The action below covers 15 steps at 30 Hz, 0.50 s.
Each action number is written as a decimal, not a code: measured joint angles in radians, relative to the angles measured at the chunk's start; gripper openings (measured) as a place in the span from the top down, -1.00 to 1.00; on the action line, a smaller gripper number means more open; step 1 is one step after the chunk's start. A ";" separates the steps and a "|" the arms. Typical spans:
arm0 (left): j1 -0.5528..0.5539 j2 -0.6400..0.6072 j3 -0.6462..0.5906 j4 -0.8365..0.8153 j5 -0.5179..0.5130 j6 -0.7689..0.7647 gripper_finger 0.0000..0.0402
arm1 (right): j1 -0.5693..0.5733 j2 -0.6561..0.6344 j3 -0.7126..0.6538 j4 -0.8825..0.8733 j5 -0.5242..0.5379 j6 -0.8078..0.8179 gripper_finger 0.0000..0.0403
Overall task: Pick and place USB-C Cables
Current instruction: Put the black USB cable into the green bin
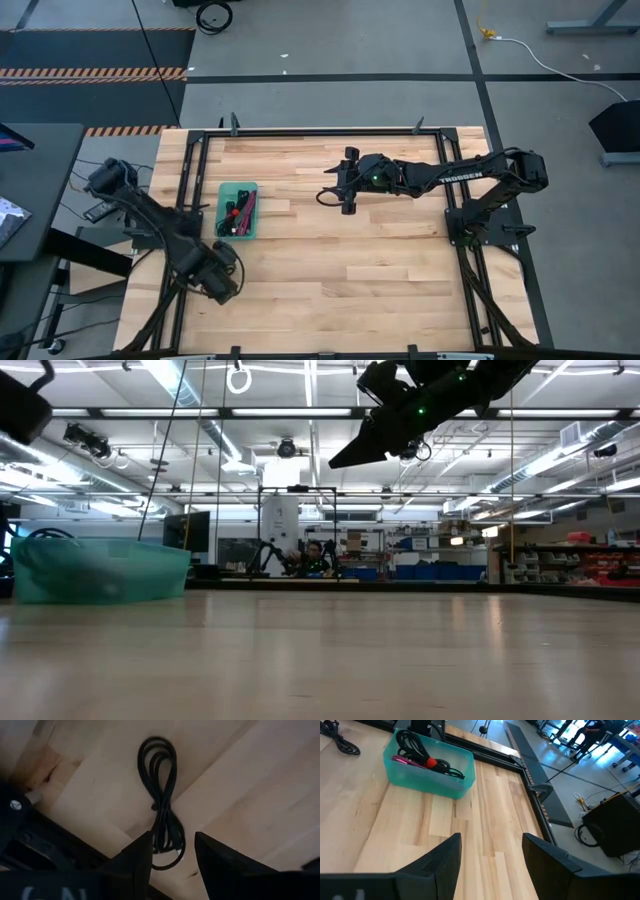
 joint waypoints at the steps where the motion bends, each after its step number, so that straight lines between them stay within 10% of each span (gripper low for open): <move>1: -0.005 0.013 0.000 0.002 0.000 0.000 0.24 | 0.000 0.000 0.000 0.000 0.000 -0.001 -0.07; 15: -0.028 0.179 0.000 0.050 -0.095 0.012 0.24 | 0.000 0.000 0.000 -0.004 0.001 -0.001 -0.07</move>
